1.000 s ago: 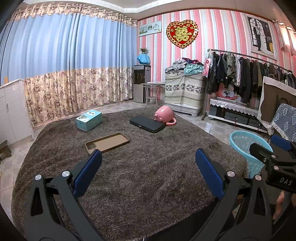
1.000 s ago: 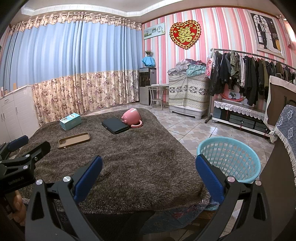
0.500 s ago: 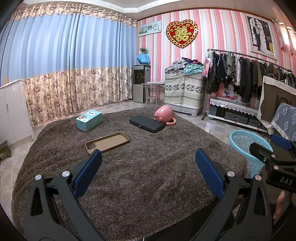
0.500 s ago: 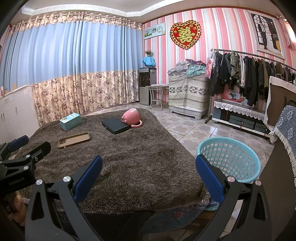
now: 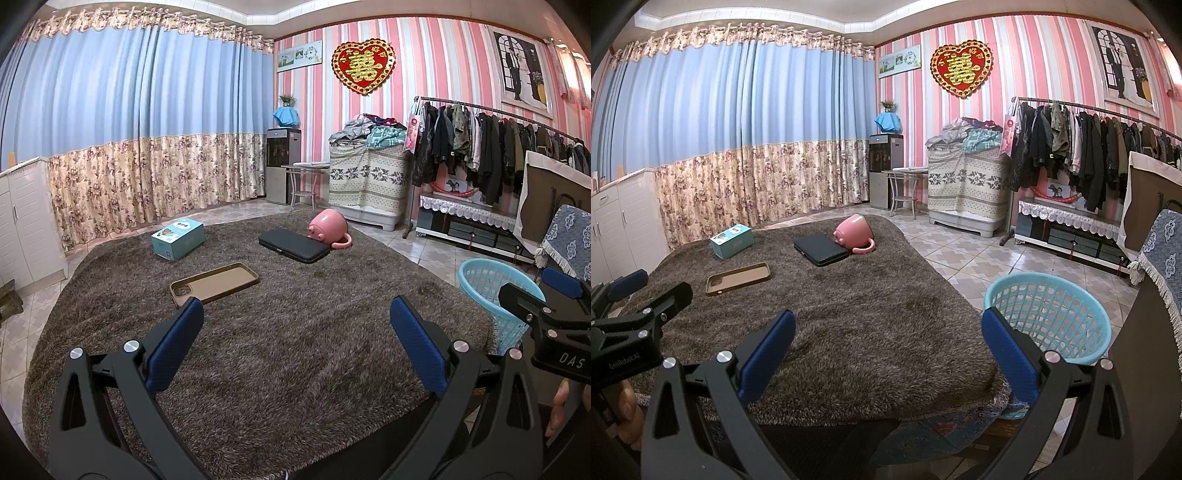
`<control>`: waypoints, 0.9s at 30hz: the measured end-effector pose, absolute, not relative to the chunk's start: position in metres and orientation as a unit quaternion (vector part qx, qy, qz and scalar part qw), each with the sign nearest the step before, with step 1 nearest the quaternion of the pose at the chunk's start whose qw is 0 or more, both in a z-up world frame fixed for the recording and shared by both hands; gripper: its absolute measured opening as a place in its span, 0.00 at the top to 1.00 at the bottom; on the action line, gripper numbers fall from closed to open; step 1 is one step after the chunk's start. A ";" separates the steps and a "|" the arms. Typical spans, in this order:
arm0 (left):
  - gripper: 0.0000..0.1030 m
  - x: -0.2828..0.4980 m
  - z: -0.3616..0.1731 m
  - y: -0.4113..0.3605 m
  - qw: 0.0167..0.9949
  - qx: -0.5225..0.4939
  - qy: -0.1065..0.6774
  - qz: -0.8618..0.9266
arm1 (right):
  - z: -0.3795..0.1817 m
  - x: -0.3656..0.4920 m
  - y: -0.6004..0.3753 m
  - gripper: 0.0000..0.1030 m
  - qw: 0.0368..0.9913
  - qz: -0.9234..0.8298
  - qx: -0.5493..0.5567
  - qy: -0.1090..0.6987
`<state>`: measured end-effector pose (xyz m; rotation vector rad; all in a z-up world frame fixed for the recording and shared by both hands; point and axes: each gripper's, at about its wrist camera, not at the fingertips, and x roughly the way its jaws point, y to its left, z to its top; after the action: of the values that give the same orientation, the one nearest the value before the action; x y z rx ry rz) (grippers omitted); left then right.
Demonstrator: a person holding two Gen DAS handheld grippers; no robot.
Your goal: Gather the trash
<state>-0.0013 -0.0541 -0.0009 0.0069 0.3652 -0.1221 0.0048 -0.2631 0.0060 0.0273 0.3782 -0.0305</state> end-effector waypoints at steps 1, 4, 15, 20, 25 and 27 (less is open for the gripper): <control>0.05 -0.001 -0.001 -0.054 0.981 0.003 0.182 -0.061 | 0.006 0.005 -0.263 0.04 0.982 -0.015 0.014 0.188; 0.05 -0.001 -0.001 -0.054 0.982 0.004 0.181 -0.060 | 0.006 0.005 -0.263 0.04 0.982 -0.015 0.014 0.188; 0.05 -0.001 -0.001 -0.054 0.982 0.004 0.181 -0.060 | 0.008 0.005 -0.263 0.04 0.982 -0.015 0.012 0.186; 0.05 -0.001 0.000 -0.054 0.982 0.004 0.181 -0.060 | 0.007 0.005 -0.262 0.04 0.982 -0.013 0.010 0.187; 0.05 -0.001 0.000 -0.053 0.981 0.005 0.182 -0.061 | 0.007 0.005 -0.261 0.04 0.982 -0.014 0.011 0.187; 0.05 -0.001 0.000 -0.053 0.981 0.004 0.182 -0.061 | 0.008 0.005 -0.262 0.04 0.982 -0.013 0.012 0.187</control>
<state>-0.0012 -0.0535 -0.0003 0.0081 0.3661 -0.1224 0.0047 -0.2619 0.0078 0.0231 0.3759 -0.0271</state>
